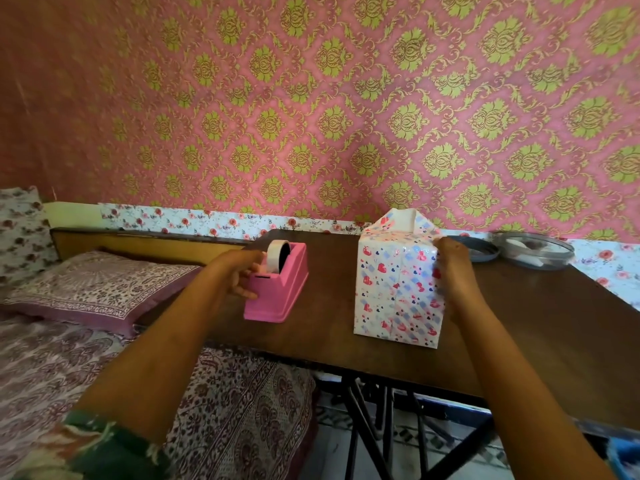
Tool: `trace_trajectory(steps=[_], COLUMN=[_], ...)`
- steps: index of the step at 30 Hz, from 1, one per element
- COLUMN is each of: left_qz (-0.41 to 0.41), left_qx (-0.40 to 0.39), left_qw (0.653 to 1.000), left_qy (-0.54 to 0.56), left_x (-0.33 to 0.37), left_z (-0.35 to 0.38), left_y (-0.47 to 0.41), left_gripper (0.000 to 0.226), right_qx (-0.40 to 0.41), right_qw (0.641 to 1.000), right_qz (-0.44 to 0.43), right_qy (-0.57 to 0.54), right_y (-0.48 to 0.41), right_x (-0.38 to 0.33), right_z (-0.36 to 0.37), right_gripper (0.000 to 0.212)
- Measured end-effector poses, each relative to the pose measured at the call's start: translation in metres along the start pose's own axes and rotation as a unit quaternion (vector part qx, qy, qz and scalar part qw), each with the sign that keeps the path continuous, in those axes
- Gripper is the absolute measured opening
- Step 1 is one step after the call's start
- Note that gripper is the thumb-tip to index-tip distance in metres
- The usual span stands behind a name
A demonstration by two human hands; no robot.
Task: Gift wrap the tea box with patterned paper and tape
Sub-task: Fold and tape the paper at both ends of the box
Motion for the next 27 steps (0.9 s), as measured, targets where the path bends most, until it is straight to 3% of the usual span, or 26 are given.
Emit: trace_trajectory(steps=[9,11,13,21,27], left_qz=[0.076,0.092,0.097,0.104,0.112], left_qx=[0.051,0.072,0.098,0.091,0.155], left_qw=[0.981,0.973,0.97,0.983,0.967], left_qy=[0.171,0.198,0.201,0.122,-0.167], left_x=[-0.017,-0.028,-0.039,-0.063,-0.047], left_z=[0.007,0.009,0.012,0.014,-0.007], left_y=[0.0,0.002,0.002,-0.004,-0.01], left_gripper=[0.041,0.034,0.013,0.013,0.017], right_qx=[-0.002,0.002,0.002,0.001,-0.007], right_qw=[0.999,0.999,0.999,1.0,0.999], right_qz=[0.01,0.017,0.02,0.025,0.043], right_qy=[-0.033,-0.033,-0.03,-0.017,-0.032], right_y=[0.005,0.005,0.006,0.008,0.004], right_x=[-0.003,-0.003,-0.004,-0.003,-0.002], right_z=[0.001,0.001,0.0,-0.002,-0.003], right_gripper=[0.017,0.021,0.023,0.032,0.026])
Point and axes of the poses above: each hand's wrist, its own y-axis away from the middle knuckle, its own z-axis out of the palm, x = y × z, the point moved 1 cm from there along -y, towards the middle knuckle, and after that the axes turned 7 degrees about -x, right-handed, at the moved point
